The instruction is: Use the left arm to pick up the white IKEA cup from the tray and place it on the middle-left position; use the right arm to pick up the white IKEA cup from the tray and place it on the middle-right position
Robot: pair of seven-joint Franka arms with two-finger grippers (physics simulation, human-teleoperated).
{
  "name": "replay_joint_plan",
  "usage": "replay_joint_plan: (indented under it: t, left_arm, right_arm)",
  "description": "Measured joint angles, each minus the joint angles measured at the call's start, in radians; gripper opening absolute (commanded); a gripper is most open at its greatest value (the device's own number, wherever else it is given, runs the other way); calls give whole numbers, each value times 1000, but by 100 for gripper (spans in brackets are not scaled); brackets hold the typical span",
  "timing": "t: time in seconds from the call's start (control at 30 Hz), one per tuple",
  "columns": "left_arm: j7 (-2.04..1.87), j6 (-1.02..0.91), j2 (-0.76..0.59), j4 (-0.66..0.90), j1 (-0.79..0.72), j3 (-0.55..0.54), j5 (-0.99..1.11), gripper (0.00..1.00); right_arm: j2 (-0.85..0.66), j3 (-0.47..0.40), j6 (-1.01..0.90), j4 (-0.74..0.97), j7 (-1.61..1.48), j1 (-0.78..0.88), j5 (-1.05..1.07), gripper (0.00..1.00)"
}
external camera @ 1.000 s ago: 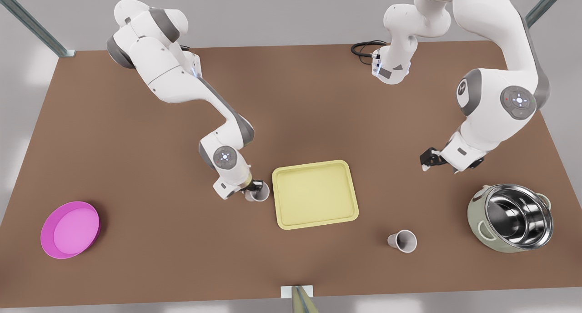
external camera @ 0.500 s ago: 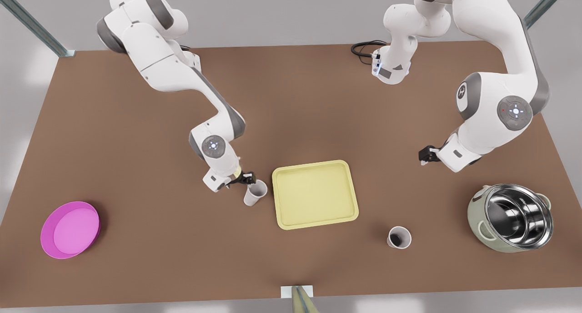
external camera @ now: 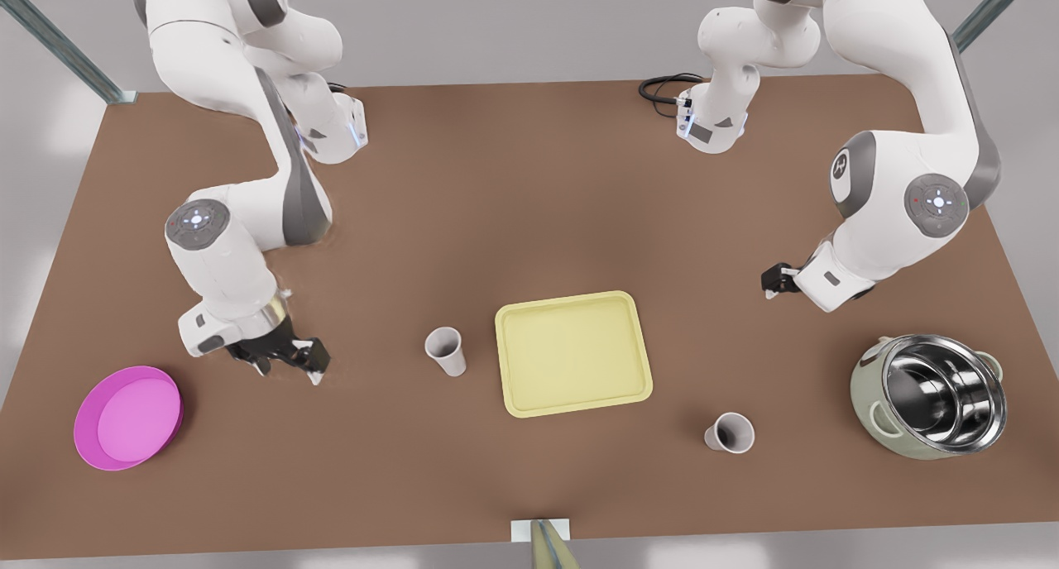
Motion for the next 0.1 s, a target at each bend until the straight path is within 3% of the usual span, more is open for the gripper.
replay_joint_plan:
  t: [0.1]
  left_arm:
    - [2, -1, 0, 0, 0, 0, -4, 100]
  right_arm:
    - [-96, -10, -175, 13, -73, -60, 39, 100]
